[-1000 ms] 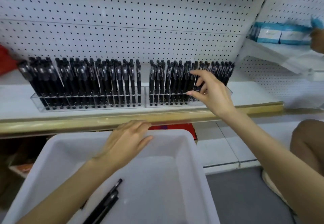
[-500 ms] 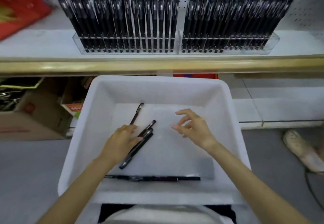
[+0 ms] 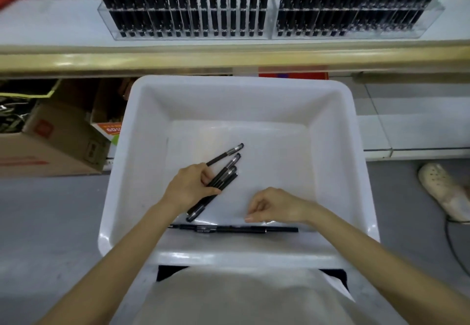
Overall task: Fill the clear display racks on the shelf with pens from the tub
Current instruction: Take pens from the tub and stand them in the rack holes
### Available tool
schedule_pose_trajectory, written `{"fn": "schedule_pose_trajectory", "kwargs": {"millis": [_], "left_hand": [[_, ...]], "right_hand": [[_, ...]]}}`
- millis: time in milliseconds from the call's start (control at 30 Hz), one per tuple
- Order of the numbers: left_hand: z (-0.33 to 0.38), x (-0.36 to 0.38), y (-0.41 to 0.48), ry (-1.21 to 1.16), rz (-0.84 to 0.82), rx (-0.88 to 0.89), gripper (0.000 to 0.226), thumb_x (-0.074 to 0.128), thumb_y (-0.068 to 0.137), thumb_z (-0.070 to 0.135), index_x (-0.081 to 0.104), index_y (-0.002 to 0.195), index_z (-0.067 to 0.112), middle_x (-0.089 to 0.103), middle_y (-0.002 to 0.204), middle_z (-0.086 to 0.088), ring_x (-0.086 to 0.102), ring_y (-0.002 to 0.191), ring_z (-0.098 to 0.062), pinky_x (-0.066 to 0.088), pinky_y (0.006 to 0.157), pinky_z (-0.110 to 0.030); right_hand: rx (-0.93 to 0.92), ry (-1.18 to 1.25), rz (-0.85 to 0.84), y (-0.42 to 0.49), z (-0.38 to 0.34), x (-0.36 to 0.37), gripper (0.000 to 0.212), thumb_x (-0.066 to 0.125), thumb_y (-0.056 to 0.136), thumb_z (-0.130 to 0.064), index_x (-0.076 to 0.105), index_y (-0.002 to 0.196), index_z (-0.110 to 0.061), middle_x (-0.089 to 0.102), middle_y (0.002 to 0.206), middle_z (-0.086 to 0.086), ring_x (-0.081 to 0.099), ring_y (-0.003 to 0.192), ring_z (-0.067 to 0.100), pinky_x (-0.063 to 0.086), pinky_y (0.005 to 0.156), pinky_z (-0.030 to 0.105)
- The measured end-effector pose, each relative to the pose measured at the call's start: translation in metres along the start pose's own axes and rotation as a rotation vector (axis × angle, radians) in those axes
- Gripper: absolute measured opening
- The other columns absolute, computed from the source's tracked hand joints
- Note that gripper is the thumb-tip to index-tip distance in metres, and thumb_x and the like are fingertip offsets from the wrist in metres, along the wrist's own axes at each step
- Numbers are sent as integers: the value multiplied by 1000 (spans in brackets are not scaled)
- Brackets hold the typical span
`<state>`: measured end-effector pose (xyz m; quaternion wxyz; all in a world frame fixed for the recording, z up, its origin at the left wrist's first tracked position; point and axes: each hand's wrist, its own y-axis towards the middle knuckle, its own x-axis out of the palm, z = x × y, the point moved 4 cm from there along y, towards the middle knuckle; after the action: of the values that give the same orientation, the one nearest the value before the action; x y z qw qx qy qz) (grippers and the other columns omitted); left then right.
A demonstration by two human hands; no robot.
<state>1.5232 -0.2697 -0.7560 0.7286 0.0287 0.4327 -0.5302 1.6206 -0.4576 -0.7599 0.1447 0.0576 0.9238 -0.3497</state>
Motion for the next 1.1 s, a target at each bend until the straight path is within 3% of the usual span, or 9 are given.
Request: {"fn": "schedule_pose_trajectory", "kwargs": {"millis": [100,267,467,667,800,933,1100], "left_hand": [[-1,2,-1,29,-39,1,31,85,67,24,56,76,28,61,78,7,59,73,-13,53,76,-34],[3,5,-2,157,-114,-30,31,85,67,34,55,74,29,62,81,9,61,79,-14,51,72,-31],[6,9,-2,297,-167,-36,31,82,69,37,59,83,23,64,87,4,61,86,-17,49,74,-29],[0,4,1,130,-204,-58,27,87,65,29,60,71,24,63,74,6,61,76,-14,49,69,-27],[2,-6,1,6,-206,-52,24,86,67,24,63,70,17,62,67,6,57,66,-8,39,56,-10],[10,-17,1,-132,-236,-62,21,84,70,16,66,75,7,63,67,-4,55,62,-15,46,51,-16],[27,-32,0,-224,-211,-26,10,78,78,14,69,79,9,64,74,-6,59,66,-10,50,54,-17]], "right_hand": [[-2,-74,-50,-1,-3,7,28,73,82,-36,73,92,-10,69,83,-4,59,77,4,48,78,21],[16,-95,-69,-2,-6,7,27,75,80,-34,75,94,-11,73,93,2,62,84,7,49,85,26],[52,-135,-88,1,-5,13,24,75,80,-33,75,91,-12,69,79,-7,59,77,5,48,79,22],[50,-98,-90,-1,-4,13,22,75,81,-27,74,91,-7,62,70,-8,56,72,6,44,73,20],[92,23,-100,-3,-4,11,22,76,80,-19,70,93,-2,62,76,-2,54,70,6,43,69,16],[109,100,-101,-4,-4,8,14,76,79,-12,66,88,-10,61,74,-2,55,69,6,43,68,13],[106,169,-73,-5,-6,-1,19,74,81,-7,69,99,-1,62,74,0,57,68,6,45,64,9]]}}
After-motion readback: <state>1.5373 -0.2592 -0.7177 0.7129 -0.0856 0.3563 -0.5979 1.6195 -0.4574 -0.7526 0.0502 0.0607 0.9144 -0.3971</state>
